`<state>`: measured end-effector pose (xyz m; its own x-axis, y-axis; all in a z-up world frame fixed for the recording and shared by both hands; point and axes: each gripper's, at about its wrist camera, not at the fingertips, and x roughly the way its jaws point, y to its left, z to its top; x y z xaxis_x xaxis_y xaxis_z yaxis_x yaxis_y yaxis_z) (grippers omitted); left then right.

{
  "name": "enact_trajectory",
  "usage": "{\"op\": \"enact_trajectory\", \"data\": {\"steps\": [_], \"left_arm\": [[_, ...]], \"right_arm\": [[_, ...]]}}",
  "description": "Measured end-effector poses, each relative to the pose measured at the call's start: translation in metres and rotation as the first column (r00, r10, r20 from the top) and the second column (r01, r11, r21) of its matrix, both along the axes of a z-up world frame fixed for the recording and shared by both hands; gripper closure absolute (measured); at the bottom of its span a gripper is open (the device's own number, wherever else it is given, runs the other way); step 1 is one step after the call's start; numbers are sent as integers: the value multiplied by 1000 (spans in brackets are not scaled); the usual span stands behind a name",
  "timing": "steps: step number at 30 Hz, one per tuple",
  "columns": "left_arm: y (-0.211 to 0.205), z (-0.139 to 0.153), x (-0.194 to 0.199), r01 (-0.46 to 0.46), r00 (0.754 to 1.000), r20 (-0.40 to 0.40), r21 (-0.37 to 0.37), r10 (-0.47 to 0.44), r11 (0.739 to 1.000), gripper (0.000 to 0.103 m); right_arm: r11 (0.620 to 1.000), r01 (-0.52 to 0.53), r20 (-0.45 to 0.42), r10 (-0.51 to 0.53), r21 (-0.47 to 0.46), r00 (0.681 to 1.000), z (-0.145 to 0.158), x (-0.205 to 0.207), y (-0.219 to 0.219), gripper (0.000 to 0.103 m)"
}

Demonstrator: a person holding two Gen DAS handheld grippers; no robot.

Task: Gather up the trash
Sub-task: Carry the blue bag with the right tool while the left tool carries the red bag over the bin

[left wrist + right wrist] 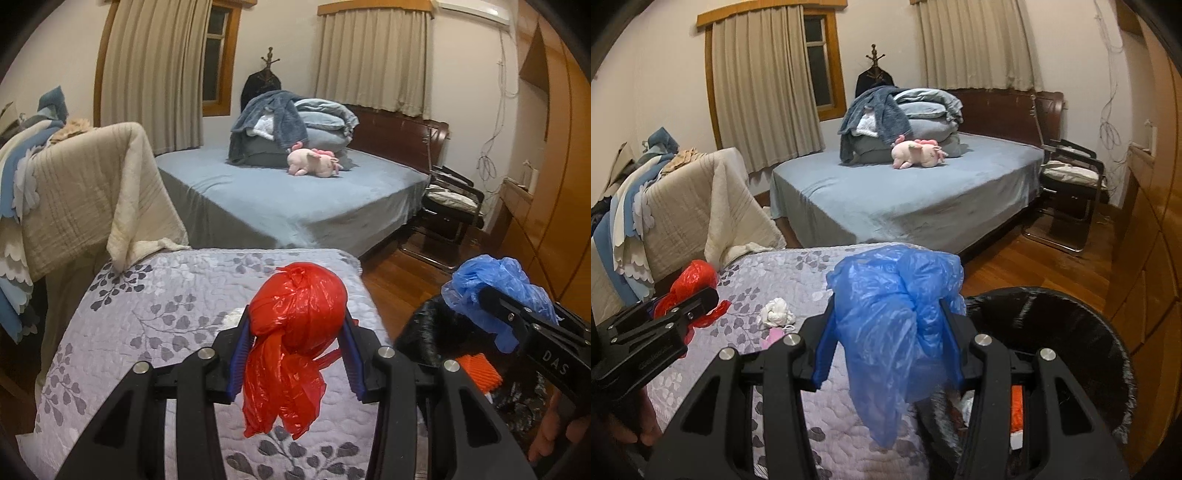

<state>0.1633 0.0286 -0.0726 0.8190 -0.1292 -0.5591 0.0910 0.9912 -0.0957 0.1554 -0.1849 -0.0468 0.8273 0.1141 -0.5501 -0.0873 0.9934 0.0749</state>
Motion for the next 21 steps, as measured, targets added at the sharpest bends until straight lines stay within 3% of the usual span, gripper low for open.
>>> {"op": "enact_trajectory", "data": {"steps": [21], "left_arm": [[-93, 13, -27, 200, 979, 27, 0, -200, 980, 59]], "right_arm": [[981, 193, 54, -192, -32, 980, 15, -64, -91, 56]]}}
